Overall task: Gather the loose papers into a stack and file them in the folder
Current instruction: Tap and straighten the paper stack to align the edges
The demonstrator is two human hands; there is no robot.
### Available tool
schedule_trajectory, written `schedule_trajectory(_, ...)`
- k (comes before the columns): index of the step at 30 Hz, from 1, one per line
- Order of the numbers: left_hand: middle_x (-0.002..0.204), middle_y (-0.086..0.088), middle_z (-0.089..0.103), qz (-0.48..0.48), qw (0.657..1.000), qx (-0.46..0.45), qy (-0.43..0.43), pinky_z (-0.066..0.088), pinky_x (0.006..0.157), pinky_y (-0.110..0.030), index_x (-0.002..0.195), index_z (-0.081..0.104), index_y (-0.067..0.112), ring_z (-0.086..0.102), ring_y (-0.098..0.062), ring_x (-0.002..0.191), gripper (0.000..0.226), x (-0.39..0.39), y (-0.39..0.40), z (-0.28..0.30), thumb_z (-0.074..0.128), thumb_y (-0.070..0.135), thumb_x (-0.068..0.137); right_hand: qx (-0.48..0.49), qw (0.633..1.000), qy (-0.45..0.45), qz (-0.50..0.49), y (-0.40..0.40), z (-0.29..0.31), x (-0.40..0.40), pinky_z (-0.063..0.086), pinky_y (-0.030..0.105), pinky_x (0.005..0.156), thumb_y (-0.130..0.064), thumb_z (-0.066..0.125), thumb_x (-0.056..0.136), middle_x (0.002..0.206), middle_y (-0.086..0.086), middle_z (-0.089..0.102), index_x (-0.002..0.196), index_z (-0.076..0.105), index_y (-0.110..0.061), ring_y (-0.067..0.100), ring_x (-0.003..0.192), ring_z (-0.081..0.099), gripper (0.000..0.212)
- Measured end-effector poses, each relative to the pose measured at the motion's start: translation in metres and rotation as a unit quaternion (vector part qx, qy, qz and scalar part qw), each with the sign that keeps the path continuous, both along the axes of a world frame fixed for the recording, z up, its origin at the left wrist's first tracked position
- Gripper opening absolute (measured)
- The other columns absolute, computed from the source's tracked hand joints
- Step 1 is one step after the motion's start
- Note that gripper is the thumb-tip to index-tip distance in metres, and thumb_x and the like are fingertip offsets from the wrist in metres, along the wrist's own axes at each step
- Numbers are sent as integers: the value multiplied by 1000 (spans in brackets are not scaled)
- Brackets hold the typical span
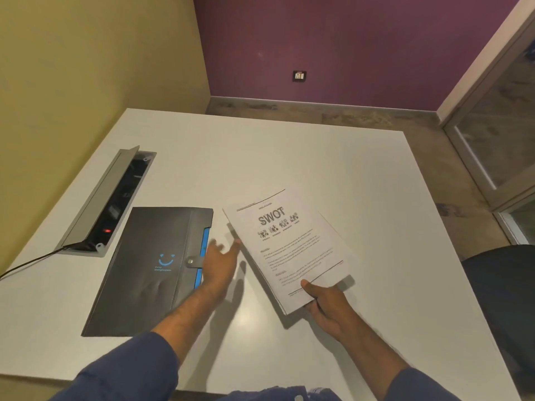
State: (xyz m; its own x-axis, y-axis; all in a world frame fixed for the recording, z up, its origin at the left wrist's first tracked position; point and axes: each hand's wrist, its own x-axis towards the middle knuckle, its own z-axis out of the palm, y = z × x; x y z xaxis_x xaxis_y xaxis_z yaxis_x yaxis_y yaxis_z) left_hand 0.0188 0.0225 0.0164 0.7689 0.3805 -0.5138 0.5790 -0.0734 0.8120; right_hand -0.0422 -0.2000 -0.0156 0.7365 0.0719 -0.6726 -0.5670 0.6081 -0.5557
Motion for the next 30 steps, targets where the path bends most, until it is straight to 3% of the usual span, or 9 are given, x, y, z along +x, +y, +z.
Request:
schedule_trajectory(2,130,-16,65,-42,991,-113,57,51,101,-46,137,52,4,65,-30,111,55,-19,-13,-8,59,40,96,19,1000,5,-12,7,-1,-3,59,43,83,6,61,88,117,11,72,122,61,-14,28,103,70,40)
schedule_trajectory(5,104,-14,77,-42,978,-201,47,54,94,-42,105,74,8,71,-27,92,36,-31,-30,-7,54,37,99,37,999,8,-32,18,-3,-8,60,44,82,9,58,88,116,11,72,121,61,-17,28,101,71,41)
schedule_trajectory(9,99,-22,75,25,985,-167,27,56,87,-49,102,69,-9,69,-35,88,38,-26,-42,-2,64,28,95,43,997,24,-54,28,-6,-12,61,40,72,10,57,88,114,13,73,125,58,-13,27,96,73,43)
schedule_trajectory(11,95,-17,77,7,991,-127,33,62,70,-37,97,71,-6,72,-31,83,21,-24,-43,-3,61,12,95,47,997,24,-56,32,-6,-12,61,40,72,9,57,89,115,13,72,128,56,-13,28,96,73,45)
schedule_trajectory(13,92,-14,77,-4,995,-93,44,54,55,-25,92,73,-2,70,-25,74,17,-22,-40,-8,57,4,94,50,997,19,-53,35,-7,-13,61,42,74,9,57,88,116,12,72,128,56,-14,28,98,72,46)
schedule_trajectory(18,89,-12,76,-20,994,-90,62,56,60,-28,85,74,9,69,-26,75,22,-14,-24,-19,56,3,95,73,996,-12,-46,30,-5,-7,51,56,94,5,64,81,124,15,68,128,58,-15,33,112,66,52)
schedule_trajectory(21,86,-6,76,-27,991,-107,80,58,60,-27,89,74,11,70,-23,75,21,-5,-5,-22,56,2,96,92,993,-7,-79,13,-1,1,53,51,93,-8,60,86,122,19,67,122,64,-4,35,110,66,36)
schedule_trajectory(25,108,-16,74,-58,985,-120,106,57,91,-45,112,70,0,70,-34,101,21,6,23,-25,54,0,98,84,992,45,-81,-18,5,17,52,44,82,-30,63,81,106,18,70,112,65,0,36,88,69,44)
schedule_trajectory(30,114,-17,73,-103,978,-122,134,53,99,-49,115,67,-4,68,-35,107,21,9,40,-31,56,1,98,20,992,120,38,-16,-1,30,41,45,107,-20,54,94,129,23,62,126,57,7,37,118,58,42)
